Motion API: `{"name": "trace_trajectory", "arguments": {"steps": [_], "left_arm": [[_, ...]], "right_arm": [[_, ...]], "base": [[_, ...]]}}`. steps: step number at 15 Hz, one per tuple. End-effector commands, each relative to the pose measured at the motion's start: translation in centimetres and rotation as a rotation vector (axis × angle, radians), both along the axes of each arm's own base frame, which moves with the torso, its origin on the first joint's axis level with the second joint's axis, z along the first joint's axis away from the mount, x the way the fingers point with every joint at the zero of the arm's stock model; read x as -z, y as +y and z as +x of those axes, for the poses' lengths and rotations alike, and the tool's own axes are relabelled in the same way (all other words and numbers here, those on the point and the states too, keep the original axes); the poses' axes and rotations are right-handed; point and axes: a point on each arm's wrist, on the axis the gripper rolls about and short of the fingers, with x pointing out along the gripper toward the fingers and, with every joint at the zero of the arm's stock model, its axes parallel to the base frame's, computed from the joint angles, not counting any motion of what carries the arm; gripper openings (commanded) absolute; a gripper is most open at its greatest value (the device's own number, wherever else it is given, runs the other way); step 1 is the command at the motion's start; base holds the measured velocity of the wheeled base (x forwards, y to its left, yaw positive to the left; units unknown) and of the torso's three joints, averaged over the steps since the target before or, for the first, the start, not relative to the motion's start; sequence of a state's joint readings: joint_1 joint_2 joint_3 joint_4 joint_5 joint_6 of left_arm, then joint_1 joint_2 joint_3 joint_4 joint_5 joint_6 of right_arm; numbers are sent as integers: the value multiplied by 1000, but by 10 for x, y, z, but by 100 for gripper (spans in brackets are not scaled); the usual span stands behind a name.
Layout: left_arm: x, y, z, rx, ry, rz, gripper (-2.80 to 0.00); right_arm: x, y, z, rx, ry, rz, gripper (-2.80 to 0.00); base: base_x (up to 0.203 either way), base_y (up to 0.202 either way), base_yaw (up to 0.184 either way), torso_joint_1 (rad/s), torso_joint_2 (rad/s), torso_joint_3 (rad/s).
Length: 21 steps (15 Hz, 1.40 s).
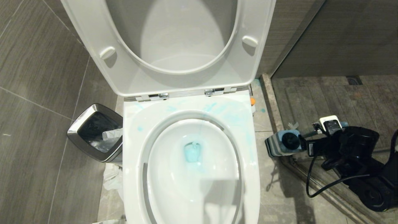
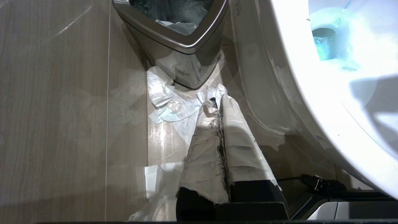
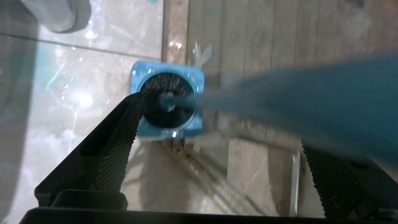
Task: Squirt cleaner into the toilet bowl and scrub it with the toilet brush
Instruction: Scrub the toilet bowl
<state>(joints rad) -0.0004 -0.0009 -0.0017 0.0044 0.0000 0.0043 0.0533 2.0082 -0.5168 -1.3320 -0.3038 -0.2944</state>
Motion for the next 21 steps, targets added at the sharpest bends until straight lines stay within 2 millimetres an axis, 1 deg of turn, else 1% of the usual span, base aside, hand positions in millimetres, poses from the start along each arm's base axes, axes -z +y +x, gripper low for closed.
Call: {"name": "trace_trajectory", "arguments": {"steps": [1, 4, 5, 6, 8, 11, 15, 18, 21], "left_arm": [[0, 0, 0, 1, 1, 0, -280], [0, 0, 0, 0, 1, 0, -280], [0, 0, 0, 0, 1, 0, -280], [0, 0, 0, 0, 1, 0, -280], [0, 0, 0, 0, 1, 0, -280], [0, 0, 0, 0, 1, 0, -280], [0, 0, 0, 0, 1, 0, -280], [0, 0, 0, 0, 1, 0, -280], [0, 0, 0, 0, 1, 0, -280]], "right_arm": [[9, 1, 15, -4, -27, -28, 0], [-1, 2, 30, -7, -118, -85, 0], [-3, 2, 33, -7, -138, -98, 0], [-4, 2, 33, -9, -144, -106, -280], [-3, 2, 34, -8, -143, -114, -280], [-6, 3, 42, -7, -185, -127, -280], [1, 5, 45, -14, -174, -144, -280], [0, 5, 46, -14, -180, -138, -280], [-8, 5, 43, -12, -198, -134, -280]], "base": [[0, 0, 0, 0, 0, 0], [0, 0, 0, 0, 0, 0], [0, 0, 0, 0, 0, 0], [0, 0, 0, 0, 0, 0], [0, 0, 0, 0, 0, 0], [0, 0, 0, 0, 0, 0], [0, 0, 0, 0, 0, 0], [0, 0, 0, 0, 0, 0], [0, 0, 0, 0, 0, 0]]}}
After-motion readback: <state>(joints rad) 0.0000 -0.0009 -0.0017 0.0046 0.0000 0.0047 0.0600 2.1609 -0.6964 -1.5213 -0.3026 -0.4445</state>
